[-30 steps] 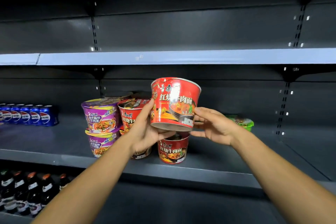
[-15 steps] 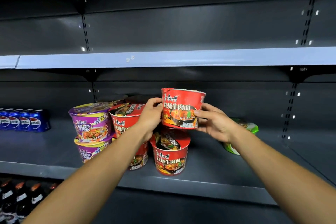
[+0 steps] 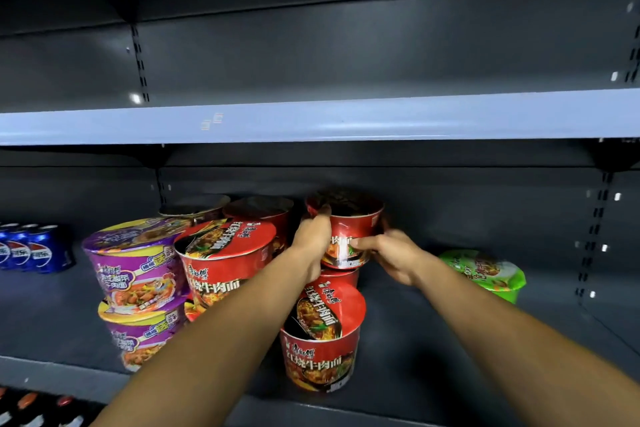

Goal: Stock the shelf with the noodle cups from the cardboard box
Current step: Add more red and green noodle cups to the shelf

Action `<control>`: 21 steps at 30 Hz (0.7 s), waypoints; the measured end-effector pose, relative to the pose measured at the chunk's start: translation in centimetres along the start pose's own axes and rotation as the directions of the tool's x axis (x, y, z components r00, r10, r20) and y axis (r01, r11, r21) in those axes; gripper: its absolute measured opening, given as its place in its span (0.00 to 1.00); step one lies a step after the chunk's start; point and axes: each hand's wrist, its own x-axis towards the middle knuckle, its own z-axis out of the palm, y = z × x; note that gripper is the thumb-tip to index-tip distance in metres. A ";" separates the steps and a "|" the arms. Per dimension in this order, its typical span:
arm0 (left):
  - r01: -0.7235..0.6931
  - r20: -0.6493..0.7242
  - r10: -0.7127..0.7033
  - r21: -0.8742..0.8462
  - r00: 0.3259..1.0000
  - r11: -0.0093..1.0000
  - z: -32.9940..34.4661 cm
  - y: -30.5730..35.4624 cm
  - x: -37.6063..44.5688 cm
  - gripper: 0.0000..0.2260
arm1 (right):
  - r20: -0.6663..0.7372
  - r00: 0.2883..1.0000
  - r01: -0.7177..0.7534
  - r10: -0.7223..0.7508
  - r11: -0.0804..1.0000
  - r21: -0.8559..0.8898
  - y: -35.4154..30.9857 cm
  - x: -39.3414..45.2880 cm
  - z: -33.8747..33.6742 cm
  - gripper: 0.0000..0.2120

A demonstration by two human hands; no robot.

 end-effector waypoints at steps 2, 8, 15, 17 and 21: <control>0.018 -0.024 -0.018 -0.011 1.000 1.000 0.2 -0.4 0.4 0.21 | 0.015 1.000 -0.005 0.006 1.000 -0.009 0.5 0.5 0.0 0.19; 0.066 -0.084 -0.068 -0.034 0.994 0.997 -0.4 -0.8 1.4 0.16 | 0.054 0.998 -0.013 0.015 0.999 -0.043 1.3 1.5 0.9 0.24; 0.088 -0.116 -0.092 -0.045 0.989 0.995 -1.1 -0.6 1.9 0.15 | 0.067 0.997 -0.032 0.038 0.996 -0.086 1.0 1.6 1.9 0.15; 0.092 -0.112 -0.097 -0.044 0.989 0.995 -1.2 -0.6 1.7 0.14 | 0.068 0.997 -0.023 0.030 0.996 -0.092 1.1 1.7 1.9 0.16; 0.088 -0.104 -0.091 -0.029 0.990 0.996 -1.3 -0.8 1.7 0.21 | 0.051 0.999 -0.002 0.007 0.993 -0.115 1.4 1.8 1.4 0.21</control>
